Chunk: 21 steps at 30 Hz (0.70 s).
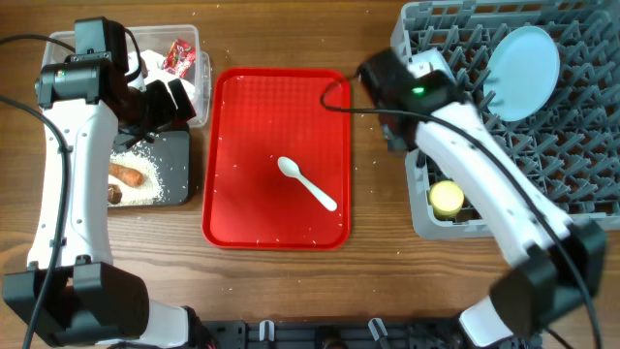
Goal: Sort waste into correct bins and load items into the dishwasher rack
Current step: 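Grasp the white spoon on the red tray with the right gripper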
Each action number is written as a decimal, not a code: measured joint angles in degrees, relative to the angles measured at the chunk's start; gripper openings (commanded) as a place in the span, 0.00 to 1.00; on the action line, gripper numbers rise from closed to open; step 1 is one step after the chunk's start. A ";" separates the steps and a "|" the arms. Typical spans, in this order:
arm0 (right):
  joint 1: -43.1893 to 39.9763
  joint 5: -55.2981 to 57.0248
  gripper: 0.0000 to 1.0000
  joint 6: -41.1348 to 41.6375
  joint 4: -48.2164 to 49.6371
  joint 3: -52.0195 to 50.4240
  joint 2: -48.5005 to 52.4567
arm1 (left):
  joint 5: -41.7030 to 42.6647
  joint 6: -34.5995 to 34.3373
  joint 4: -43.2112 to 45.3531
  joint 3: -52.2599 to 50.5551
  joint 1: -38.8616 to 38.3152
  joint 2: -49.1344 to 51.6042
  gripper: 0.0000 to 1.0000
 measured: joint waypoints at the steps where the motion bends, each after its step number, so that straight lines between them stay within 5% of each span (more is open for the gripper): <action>1: 0.00 -4.61 1.00 -0.83 2.56 0.42 -1.01 | 0.02 0.00 0.00 0.00 0.00 0.00 1.00; 6: 0.63 -28.92 0.98 -4.31 14.32 1.44 -1.64 | 0.00 0.00 0.00 0.00 0.00 0.00 1.00; 13: 8.44 -34.38 0.69 -5.81 15.69 1.44 15.28 | 0.02 0.00 0.00 0.00 0.00 0.00 1.00; 17: 14.36 -35.28 0.63 -6.40 16.48 1.38 25.51 | 0.00 0.00 0.00 0.00 0.00 0.00 1.00; 20: 16.15 -35.36 0.40 -6.88 19.61 0.63 26.80 | 0.02 -0.02 0.00 0.00 0.00 0.00 1.00; 21: 16.17 -35.41 0.20 -6.99 20.72 0.39 26.80 | 0.00 0.00 0.00 0.00 0.00 0.00 1.00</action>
